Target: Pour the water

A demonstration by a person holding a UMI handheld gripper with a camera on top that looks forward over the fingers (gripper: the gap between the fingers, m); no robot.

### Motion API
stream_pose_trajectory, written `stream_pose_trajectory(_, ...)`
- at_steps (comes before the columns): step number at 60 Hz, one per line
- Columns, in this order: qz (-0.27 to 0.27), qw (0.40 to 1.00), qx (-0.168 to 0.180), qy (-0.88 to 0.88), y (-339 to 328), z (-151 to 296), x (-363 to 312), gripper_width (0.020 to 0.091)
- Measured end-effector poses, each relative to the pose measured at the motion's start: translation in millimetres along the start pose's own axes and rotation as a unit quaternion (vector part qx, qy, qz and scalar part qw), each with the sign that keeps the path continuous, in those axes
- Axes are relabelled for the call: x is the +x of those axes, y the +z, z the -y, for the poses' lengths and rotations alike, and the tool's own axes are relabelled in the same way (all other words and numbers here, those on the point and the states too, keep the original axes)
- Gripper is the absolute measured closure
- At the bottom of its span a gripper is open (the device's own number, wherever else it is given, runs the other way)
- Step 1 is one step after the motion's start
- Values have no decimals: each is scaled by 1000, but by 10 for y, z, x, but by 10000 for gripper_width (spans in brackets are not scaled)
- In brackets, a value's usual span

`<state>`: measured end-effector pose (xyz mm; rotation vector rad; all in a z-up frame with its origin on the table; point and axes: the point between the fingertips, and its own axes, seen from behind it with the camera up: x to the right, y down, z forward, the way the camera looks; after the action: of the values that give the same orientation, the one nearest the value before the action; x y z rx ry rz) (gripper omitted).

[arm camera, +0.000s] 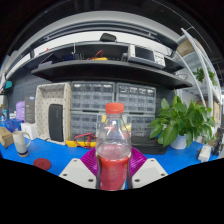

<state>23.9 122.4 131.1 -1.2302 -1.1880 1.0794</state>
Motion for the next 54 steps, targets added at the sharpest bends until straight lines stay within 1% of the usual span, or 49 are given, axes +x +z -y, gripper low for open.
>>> stream_pose_trajectory(10, 6, 1000, -7, -27, 33, 12, -81, 749)
stream_pose_trajectory(15, 13, 998, -8, -67, 44, 45, -235, 748)
stream_pose_trajectory(20, 26, 991, -5, -128, 78, 129, -487, 748)
stream_pose_trajectory(29, 60, 964, 10, -260, 199, 296, -1157, 749)
stream_pose_trajectory(40, 98, 902, 44, -418, 316, 502, -2025, 748)
stream_pose_trajectory(48, 113, 831, 69, -541, 369, 548, -2540, 749)
stream_pose_trajectory(54, 114, 773, 85, -618, 348, 515, -2833, 750)
